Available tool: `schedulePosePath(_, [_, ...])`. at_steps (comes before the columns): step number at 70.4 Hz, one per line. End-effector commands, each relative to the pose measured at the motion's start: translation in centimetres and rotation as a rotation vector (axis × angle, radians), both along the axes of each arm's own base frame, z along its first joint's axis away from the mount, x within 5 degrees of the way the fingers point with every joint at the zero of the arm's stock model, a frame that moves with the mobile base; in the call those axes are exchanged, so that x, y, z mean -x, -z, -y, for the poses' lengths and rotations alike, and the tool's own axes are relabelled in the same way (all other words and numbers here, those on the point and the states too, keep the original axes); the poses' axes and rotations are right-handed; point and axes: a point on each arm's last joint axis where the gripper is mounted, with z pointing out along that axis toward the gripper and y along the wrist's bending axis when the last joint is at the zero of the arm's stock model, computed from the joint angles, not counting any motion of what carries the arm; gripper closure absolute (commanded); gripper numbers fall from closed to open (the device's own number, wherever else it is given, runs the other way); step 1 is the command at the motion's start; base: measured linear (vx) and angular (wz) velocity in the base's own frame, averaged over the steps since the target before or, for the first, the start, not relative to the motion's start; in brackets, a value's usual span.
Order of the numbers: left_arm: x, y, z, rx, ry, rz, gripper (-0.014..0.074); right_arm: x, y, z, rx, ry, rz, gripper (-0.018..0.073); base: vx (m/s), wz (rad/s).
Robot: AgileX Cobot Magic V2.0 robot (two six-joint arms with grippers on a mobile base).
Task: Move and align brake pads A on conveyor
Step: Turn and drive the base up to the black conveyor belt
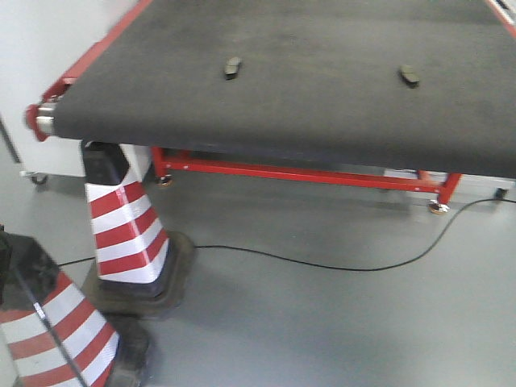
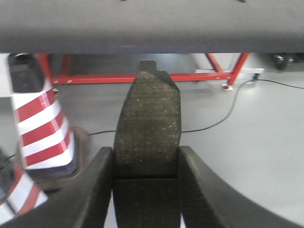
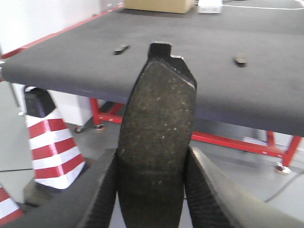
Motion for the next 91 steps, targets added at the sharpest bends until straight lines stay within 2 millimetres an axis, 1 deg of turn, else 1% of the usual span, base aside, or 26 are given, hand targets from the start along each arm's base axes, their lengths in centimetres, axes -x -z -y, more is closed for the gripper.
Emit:
schedulePosePath(1, [-0.27, -1.78, 0.18, 0.047, 0.007, 0.109, 0.0602, -0.22, -1.77, -0.02, -0.017, 0.003, 0.112, 0.0561, 0.09, -0.43])
schedulePosePath(26, [-0.27, -1.78, 0.18, 0.047, 0.007, 0.109, 0.0602, -0.22, -1.77, -0.02, -0.017, 0.003, 0.112, 0.0561, 0.09, -0.29])
schedulePosePath(55, [-0.27, -1.78, 0.18, 0.047, 0.007, 0.109, 0.0602, -0.22, -1.77, -0.02, -0.017, 0.003, 0.112, 0.0561, 0.12, -0.11])
schedulePosePath(91, [-0.27, -1.77, 0.19, 0.047, 0.007, 0.108, 0.0602, -0.22, -1.75, -0.02, -0.016, 0.003, 0.11, 0.0561, 0.29, -0.02])
